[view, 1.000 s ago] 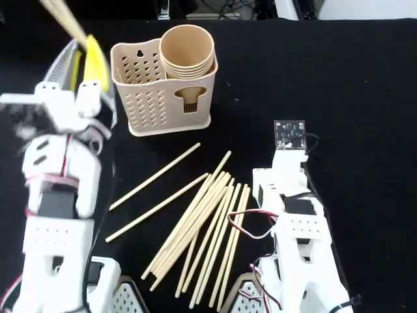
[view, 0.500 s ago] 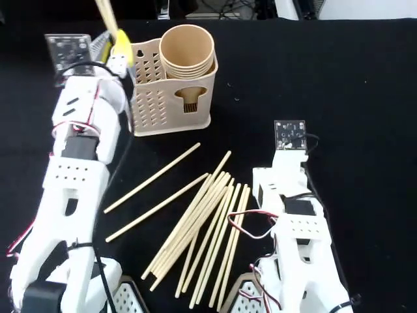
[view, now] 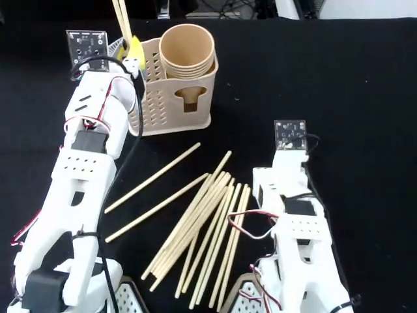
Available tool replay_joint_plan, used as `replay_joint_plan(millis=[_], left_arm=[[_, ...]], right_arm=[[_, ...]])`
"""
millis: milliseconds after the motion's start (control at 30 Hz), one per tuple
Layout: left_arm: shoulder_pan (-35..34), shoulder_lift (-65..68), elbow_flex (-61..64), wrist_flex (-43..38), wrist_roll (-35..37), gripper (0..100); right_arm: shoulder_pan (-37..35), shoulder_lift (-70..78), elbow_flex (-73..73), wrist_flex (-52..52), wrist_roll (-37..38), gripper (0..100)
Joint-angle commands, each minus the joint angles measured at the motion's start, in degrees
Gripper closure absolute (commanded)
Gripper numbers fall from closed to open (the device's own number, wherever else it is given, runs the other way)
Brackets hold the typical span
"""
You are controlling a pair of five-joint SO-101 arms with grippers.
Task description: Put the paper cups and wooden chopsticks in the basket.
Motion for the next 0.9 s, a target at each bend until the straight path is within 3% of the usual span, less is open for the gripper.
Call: replay_joint_plan(millis=[0, 100, 467, 633, 867], left_arm=[[0.22, -0.62, -1.10, -1.14, 0.44, 92], [0.22, -1.05, -1.10, -1.05, 0.53, 87], [0.22, -1.05, -1.10, -0.88, 0.44, 87], [0.22, -3.25, -3.65, 7.82, 0.44, 87], [0.75, -19.87, -2.24, 24.00, 0.09, 87]], right_arm=[[0.26, -0.75, -0.31, -1.23, 0.70, 98.6], [0.26, -0.75, -0.31, -1.23, 0.70, 98.6], [0.26, -0.75, -0.31, -1.23, 0.70, 98.6], [0.26, -0.75, -0.31, -1.23, 0.70, 98.6], [0.26, -0.75, -0.31, -1.23, 0.70, 98.6]])
